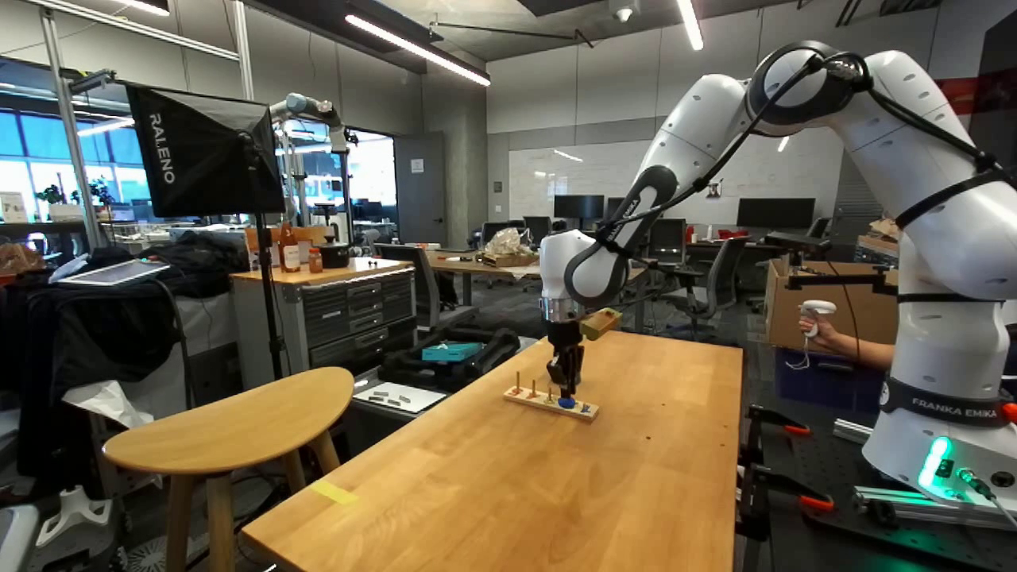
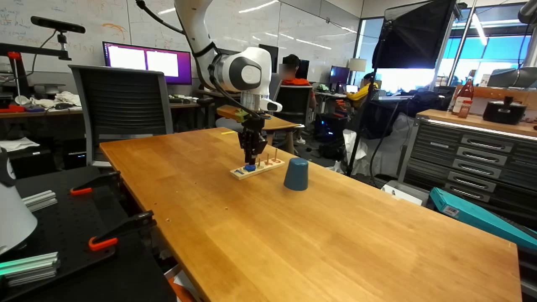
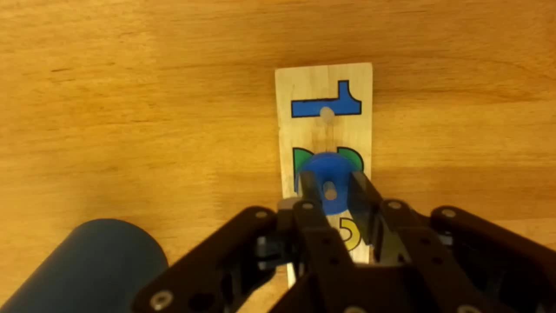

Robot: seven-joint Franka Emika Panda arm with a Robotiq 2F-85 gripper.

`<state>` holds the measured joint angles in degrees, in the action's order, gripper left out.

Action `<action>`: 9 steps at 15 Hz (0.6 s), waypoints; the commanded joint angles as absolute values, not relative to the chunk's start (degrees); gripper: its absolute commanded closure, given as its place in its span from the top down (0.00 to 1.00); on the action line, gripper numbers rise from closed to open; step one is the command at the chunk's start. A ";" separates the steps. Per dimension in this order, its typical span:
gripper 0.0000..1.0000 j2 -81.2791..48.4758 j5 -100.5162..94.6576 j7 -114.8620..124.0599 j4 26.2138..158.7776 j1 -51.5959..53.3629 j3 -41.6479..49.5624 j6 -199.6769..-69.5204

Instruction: Remove the blue ring from the wooden stand

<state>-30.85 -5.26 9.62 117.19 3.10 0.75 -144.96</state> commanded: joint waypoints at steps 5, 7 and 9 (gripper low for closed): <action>0.88 -31.03 -4.14 7.98 116.82 3.04 0.57 -144.87; 0.99 -31.35 -4.17 7.89 116.81 2.93 0.64 -145.22; 1.00 -31.81 -4.37 7.85 116.81 2.92 0.83 -145.62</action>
